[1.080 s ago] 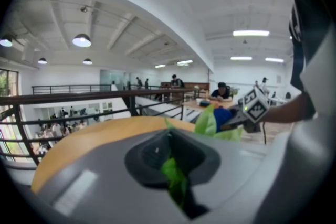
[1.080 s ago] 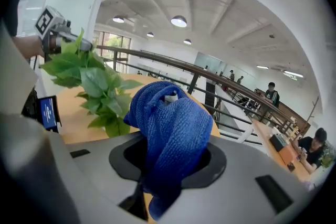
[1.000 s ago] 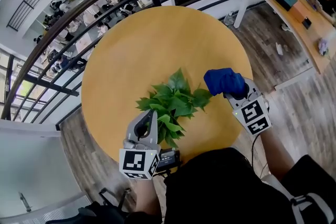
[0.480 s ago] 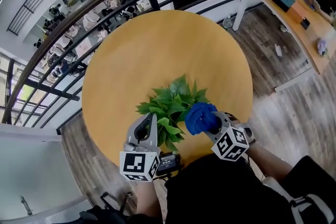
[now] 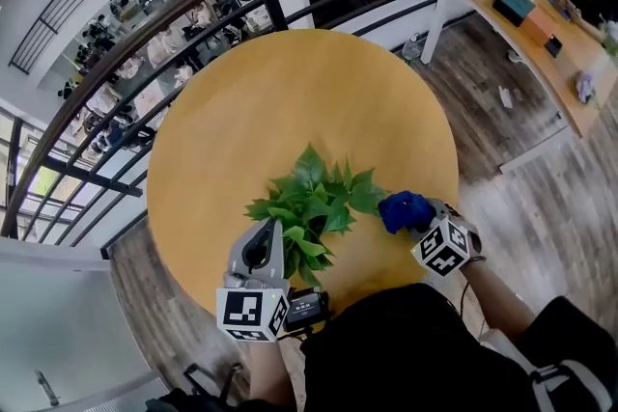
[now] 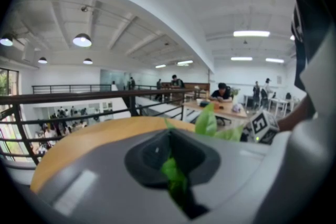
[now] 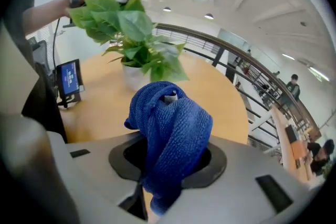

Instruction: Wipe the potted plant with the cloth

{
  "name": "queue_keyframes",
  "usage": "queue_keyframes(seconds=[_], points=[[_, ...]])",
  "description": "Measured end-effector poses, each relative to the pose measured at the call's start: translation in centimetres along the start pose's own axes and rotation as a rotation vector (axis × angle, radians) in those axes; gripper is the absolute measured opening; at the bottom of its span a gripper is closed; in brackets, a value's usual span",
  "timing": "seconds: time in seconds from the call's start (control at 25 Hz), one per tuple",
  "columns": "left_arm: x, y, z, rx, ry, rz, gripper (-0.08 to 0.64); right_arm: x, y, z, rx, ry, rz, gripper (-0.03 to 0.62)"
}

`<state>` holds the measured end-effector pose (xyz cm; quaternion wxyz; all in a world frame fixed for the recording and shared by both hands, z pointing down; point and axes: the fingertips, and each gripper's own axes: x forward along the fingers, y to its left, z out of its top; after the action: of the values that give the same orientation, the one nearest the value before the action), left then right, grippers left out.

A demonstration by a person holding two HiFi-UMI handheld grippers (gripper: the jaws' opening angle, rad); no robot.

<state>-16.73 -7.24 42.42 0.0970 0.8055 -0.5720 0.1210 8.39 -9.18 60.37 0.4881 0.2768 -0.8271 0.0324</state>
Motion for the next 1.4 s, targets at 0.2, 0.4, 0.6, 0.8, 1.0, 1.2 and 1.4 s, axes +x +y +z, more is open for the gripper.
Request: queue_keyframes(seconds=[0.2,0.4,0.6,0.8,1.0,1.2,1.4], points=[[0.0,0.0,0.2,0.003,0.0,0.003,0.002,-5.0,-7.1,5.7,0.19,-0.253,-0.151,0.146],[-0.6,-0.2,0.1,0.006,0.012,0.011,0.002,-7.4,-6.9,12.8,0.188,-0.472,-0.09,0.146],[0.3,-0.7,0.5,0.003,0.006,0.004,0.002,0.3,-4.9,9.3,0.098,-0.236,-0.012,0.146],[0.3,-0.5,0.6,0.007,0.003,0.0,0.002,3.4,-5.7,4.3,0.041,-0.045,-0.049,0.146],[0.2,-0.5,0.6,0.003,0.0,0.005,0.002,0.1,-9.9,8.4,0.034,-0.167,-0.149,0.146],[0.4,-0.3,0.7,-0.011,-0.02,-0.007,0.002,-4.9,-10.6,18.4,-0.074,-0.395,-0.189,0.146],[0.0,-0.2,0.7,-0.007,-0.013,-0.002,0.002,-4.8,-5.8,25.3,-0.248,-0.497,-0.068,0.146]])
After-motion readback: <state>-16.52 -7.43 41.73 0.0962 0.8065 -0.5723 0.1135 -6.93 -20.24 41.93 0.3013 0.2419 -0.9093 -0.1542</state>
